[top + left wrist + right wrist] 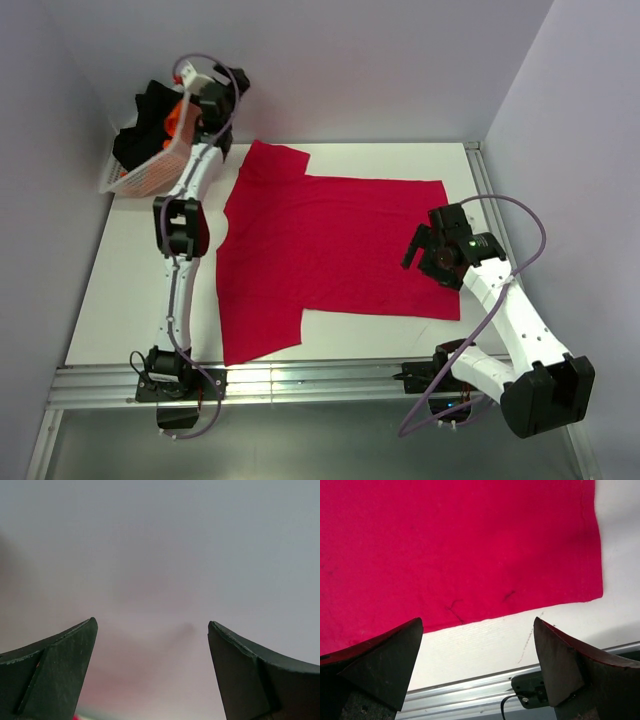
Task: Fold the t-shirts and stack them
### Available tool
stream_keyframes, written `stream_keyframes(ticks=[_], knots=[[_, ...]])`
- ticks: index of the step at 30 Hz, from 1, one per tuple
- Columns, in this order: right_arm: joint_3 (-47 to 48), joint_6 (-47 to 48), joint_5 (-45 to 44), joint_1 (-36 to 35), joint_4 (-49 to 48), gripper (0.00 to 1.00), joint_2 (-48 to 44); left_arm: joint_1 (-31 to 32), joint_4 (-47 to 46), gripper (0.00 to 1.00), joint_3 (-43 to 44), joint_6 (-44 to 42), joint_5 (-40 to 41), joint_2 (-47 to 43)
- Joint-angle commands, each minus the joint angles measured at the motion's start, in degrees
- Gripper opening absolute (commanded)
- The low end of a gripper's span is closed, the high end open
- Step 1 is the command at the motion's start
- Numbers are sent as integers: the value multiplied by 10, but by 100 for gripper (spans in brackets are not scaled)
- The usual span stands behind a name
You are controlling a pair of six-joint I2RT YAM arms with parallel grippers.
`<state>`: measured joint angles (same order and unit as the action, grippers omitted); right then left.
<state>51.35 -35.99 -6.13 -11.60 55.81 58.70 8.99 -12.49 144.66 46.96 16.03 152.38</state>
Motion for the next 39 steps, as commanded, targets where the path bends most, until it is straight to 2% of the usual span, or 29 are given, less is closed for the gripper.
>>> stream_keyframes(ticks=[1,4,7,10,14,18,20,22,24,26,27,29,31,32,34,39], knots=[[54,15,-36,3,-26,98,11,-51,-24,99,10,-54,23,-138],[102,28,-49,3,-38,99,39,-52,23,99,-77,-44,-13,-206],[131,26,-30,3,-56,99,63,-51,-4,99,-266,-14,-28,-283],[136,20,-6,3,-81,99,70,-51,7,99,-330,1,-67,-306],[122,28,8,3,-96,99,65,-50,118,99,-308,-6,-121,-287],[109,40,9,3,-92,99,57,-49,107,100,-389,-8,-130,-347],[100,40,2,3,-91,99,45,-49,132,99,-388,-2,-177,-349],[96,34,-22,3,-84,99,37,-43,229,99,-347,-4,-226,-330],[98,23,-72,3,-73,100,27,-31,309,97,-349,-26,-251,-343],[114,15,-114,3,-40,100,17,-3,349,97,-410,-49,-213,-391],[117,16,-120,3,-33,100,10,10,343,98,-504,-60,-170,-464],[119,13,-128,3,-20,99,-20,47,334,99,-586,-63,-163,-538],[115,9,-127,3,-12,99,-41,71,398,100,-627,-71,-137,-604],[110,6,-118,3,-7,99,-52,80,470,99,-637,-75,-131,-635],[102,-5,-67,4,17,100,-51,109,532,99,-675,-77,-110,-663],[41,-41,16,8,28,100,-32,170,698,100,-806,-18,-105,-767]])
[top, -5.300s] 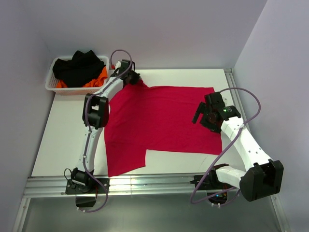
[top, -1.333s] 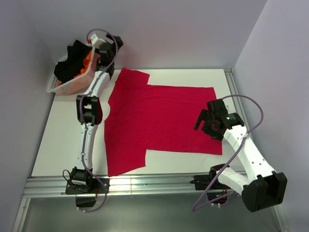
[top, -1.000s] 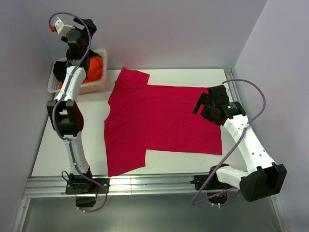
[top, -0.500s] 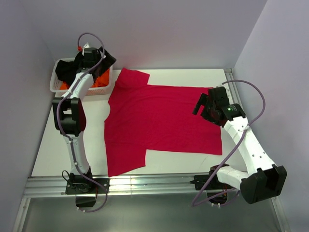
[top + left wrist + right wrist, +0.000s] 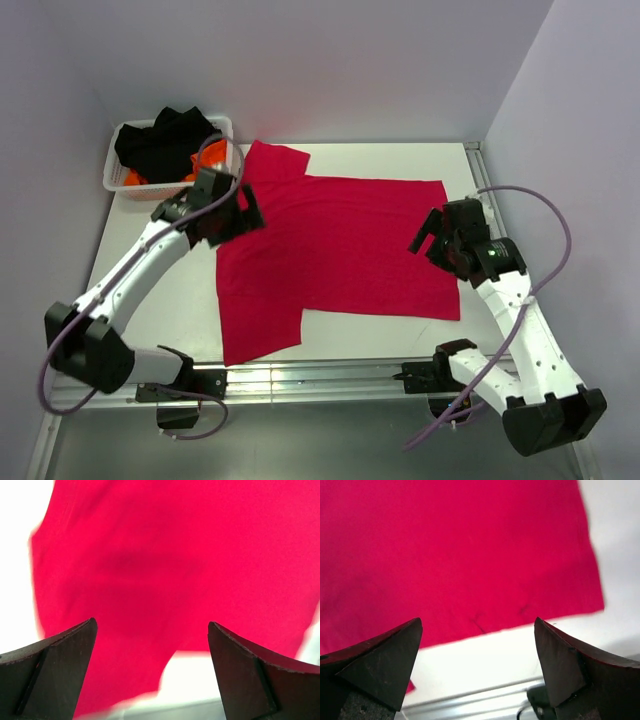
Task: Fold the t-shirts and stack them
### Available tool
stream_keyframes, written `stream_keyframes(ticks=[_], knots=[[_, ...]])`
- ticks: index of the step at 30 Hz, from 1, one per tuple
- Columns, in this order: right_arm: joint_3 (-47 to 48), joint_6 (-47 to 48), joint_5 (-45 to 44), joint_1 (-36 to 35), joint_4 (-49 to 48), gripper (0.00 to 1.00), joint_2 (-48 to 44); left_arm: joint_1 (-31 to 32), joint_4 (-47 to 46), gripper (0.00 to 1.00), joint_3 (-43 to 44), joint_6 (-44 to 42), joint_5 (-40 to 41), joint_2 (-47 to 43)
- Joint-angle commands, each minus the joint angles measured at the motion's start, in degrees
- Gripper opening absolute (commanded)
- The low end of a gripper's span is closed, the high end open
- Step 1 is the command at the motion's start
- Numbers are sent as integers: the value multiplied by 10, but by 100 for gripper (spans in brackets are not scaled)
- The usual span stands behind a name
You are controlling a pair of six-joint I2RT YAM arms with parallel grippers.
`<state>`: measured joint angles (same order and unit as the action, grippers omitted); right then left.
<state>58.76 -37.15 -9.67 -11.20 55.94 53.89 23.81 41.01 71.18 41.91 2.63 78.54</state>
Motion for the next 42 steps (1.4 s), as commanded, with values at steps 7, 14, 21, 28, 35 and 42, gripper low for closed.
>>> stream_keyframes(ticks=[7,14,21,28,35,42], knots=[[-73,-42,82,78,18,100,32,85,244,99,-260,125,-21,-224],[-75,-43,55,99,33,100,46,160,330,92,-270,234,-63,-360],[-75,-54,88,101,16,100,64,178,315,91,-235,285,-99,-295],[-75,-43,89,95,13,100,80,178,161,87,-359,368,-92,-211],[-77,-32,77,59,5,100,88,178,145,78,-417,431,-29,-270],[-78,-28,78,43,-2,100,90,178,124,73,-475,445,-29,-277]])
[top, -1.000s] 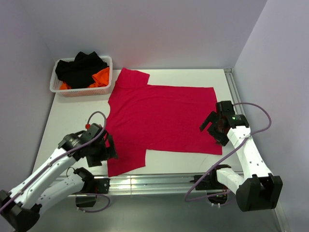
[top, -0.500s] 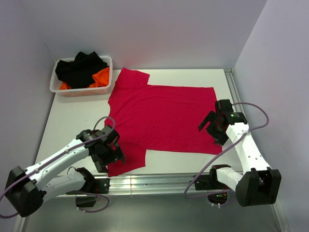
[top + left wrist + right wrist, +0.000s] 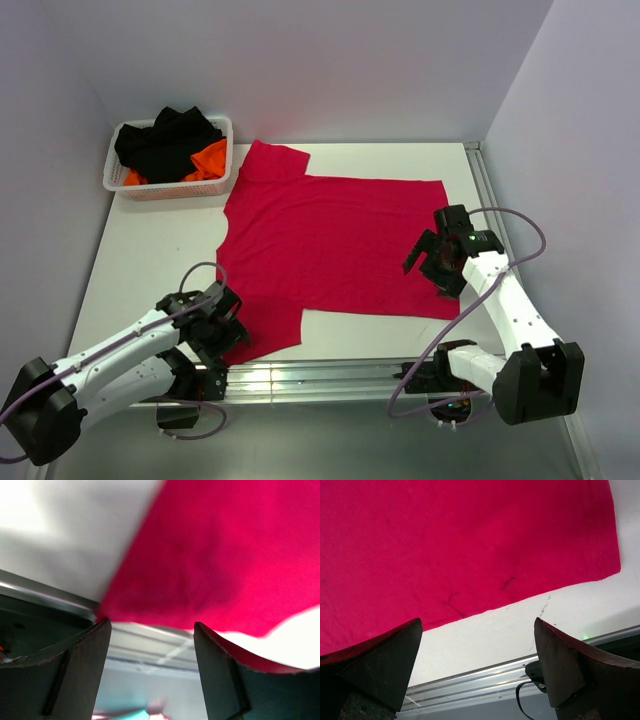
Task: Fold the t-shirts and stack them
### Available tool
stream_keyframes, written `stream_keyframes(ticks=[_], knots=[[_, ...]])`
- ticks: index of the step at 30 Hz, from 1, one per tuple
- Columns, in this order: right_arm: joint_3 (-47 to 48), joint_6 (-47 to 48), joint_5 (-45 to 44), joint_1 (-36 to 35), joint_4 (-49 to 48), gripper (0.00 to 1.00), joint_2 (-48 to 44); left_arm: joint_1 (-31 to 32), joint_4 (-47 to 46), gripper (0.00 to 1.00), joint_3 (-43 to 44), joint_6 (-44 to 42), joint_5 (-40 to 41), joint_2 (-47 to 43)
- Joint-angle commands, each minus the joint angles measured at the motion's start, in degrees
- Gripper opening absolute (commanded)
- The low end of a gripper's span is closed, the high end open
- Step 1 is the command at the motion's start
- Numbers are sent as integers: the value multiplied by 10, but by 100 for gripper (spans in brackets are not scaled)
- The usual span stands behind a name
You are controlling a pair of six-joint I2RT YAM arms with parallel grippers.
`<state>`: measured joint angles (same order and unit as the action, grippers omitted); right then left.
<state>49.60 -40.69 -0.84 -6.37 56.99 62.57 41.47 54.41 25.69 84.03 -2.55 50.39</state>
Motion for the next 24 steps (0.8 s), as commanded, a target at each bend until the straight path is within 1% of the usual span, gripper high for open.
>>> stream_keyframes(ticks=[1,3,4,6,7,9,10,12,13,15,16,18,19,20,22,24], knots=[[22,10,-12,-6,-13,100,5,1,-4,72,-20,18,24,11],[28,13,-15,-8,-11,100,7,2,-16,71,-22,18,23,22],[32,15,-18,-9,-10,100,8,2,-19,70,-22,21,43,38],[34,17,-18,-9,-13,100,9,2,-31,71,-21,18,48,61],[34,17,-18,-9,-13,100,8,2,-37,70,-21,17,53,87],[31,19,-19,-9,-14,100,5,2,-59,68,-21,8,57,116],[28,21,-24,-9,-14,100,4,3,-69,63,-21,-1,58,140],[24,23,-30,-8,-11,100,1,2,-90,56,-17,-9,61,160],[22,25,-35,-9,-11,100,-3,2,-102,49,-13,-18,66,179],[17,23,-45,-9,-7,100,-8,-1,-113,40,7,-32,72,196],[9,18,-46,-8,-5,100,-11,-3,-118,27,15,-47,73,213],[-6,4,-43,-3,3,100,-14,-11,-123,20,41,-66,77,230],[-23,-10,-40,3,6,100,-14,-13,-122,14,51,-82,80,240],[-32,-18,-36,20,8,100,-13,-18,-120,13,70,-90,82,243],[-46,-34,-19,31,10,100,-12,-25,-120,8,86,-114,85,248],[-49,-47,-9,47,16,100,-12,-36,-117,7,106,-128,89,249]])
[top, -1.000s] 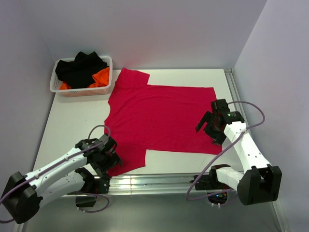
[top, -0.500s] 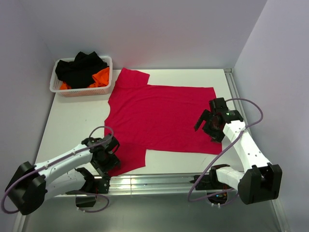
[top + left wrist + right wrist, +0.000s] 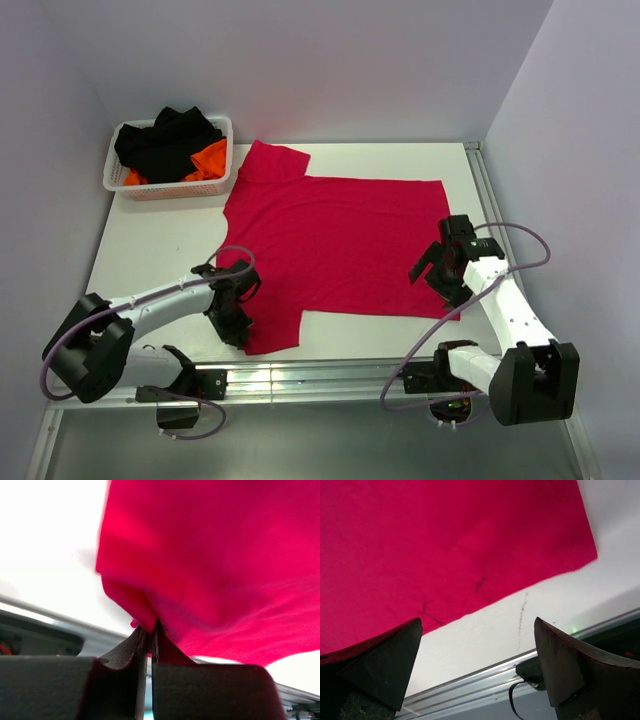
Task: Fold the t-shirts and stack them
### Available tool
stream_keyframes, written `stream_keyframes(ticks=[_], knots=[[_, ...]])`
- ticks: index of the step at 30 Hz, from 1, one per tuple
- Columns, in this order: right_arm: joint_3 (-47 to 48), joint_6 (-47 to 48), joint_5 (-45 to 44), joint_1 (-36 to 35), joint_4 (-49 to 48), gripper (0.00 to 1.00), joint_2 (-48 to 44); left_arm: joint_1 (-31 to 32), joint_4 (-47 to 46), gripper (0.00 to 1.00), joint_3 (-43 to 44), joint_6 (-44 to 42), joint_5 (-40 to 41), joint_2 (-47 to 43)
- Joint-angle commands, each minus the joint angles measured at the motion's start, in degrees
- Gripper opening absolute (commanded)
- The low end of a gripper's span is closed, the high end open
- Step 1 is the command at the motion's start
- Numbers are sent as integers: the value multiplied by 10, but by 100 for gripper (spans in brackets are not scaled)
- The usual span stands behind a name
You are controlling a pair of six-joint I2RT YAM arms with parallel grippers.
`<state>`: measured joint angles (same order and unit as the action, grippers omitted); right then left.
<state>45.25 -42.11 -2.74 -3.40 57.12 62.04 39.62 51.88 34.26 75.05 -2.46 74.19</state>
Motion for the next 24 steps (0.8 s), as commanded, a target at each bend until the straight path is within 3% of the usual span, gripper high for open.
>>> stream_keyframes(ticks=[1,8,13,24], knots=[[-8,-47,12,23,16,100,-7,-21,-93,6,29,-54,88,14],[-48,-101,23,120,15,100,14,-66,-122,3,42,-97,55,9],[-22,-103,-33,181,31,100,30,-71,-152,2,61,-122,38,18],[-95,-141,-49,202,-26,91,-19,-98,-182,0,61,-175,25,38]])
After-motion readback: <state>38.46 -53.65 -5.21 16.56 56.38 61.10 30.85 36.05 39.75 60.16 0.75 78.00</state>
